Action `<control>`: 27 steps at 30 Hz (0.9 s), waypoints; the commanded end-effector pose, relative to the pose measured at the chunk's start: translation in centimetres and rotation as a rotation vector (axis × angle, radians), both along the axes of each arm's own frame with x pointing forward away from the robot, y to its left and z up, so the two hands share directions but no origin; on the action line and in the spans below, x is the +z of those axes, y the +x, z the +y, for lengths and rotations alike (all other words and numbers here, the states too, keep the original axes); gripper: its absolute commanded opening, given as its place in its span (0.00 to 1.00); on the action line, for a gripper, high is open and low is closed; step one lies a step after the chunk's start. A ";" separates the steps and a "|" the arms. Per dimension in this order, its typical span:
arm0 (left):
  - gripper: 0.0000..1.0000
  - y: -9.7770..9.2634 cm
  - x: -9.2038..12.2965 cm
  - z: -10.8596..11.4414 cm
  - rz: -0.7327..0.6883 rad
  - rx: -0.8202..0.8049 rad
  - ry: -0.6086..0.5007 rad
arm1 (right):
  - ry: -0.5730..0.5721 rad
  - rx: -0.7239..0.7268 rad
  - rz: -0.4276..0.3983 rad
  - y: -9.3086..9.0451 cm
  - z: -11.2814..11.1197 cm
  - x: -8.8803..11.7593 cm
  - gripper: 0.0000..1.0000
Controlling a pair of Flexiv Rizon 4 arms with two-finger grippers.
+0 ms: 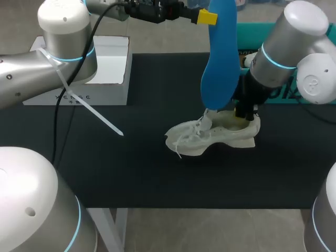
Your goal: Take the shoe out of the shoebox, open the shoe tongue, remove and reinsert the insole, then place the shoe into the shoebox
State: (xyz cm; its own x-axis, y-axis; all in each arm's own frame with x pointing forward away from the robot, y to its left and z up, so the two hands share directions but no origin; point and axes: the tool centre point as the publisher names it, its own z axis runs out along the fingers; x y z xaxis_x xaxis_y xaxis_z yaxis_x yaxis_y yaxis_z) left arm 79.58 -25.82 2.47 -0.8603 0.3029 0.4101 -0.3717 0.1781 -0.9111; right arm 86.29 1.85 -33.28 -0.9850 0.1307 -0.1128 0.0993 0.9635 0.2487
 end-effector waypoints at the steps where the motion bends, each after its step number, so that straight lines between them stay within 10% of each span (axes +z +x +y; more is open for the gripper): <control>1: 0.00 0.1 0.0 -0.1 0.000 -0.002 -0.001 | 0.010 -0.008 -0.007 -1.2 -1.1 2.3 0.00; 18: 0.00 0.1 0.0 -0.1 0.000 -0.002 -0.001 | 0.007 -0.007 -0.005 -1.2 -1.1 2.4 0.00; 27: 0.00 0.1 0.0 -0.1 0.000 -0.002 -0.001 | 0.066 -0.678 -0.001 -0.7 -3.9 2.9 0.00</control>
